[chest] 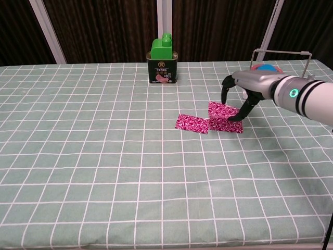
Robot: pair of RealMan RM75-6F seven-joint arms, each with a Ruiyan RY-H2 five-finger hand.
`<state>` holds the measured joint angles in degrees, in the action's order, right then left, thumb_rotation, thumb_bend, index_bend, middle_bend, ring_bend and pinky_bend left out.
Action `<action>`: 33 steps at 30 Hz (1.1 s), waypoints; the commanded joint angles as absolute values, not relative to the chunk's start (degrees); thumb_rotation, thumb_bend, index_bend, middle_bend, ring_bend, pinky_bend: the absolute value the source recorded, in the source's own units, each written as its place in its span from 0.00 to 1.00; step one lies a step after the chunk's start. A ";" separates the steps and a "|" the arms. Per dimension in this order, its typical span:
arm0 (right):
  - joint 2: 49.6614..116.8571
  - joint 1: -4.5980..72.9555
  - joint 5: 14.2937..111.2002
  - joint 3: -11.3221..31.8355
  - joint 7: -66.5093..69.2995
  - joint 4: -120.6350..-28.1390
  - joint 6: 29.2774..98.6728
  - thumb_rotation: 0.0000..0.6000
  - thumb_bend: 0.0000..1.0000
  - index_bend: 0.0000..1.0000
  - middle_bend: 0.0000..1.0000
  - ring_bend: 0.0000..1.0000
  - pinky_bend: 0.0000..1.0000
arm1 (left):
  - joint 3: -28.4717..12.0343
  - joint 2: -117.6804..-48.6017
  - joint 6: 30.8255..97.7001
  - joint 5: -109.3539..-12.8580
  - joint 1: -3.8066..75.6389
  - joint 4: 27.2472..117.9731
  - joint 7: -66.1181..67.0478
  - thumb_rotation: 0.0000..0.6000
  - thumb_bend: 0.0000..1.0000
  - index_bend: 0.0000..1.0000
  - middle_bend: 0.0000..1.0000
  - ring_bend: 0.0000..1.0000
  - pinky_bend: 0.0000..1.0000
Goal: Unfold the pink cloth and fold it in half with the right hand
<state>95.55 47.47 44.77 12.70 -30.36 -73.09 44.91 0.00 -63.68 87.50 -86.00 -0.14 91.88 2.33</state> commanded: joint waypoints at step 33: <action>109.67 59.32 28.40 13.31 -44.84 -62.07 48.16 0.82 0.15 0.35 0.06 0.00 0.00 | 0.11 -64.76 86.92 -85.26 -0.79 88.35 -1.04 1.00 0.12 0.22 0.14 0.15 0.15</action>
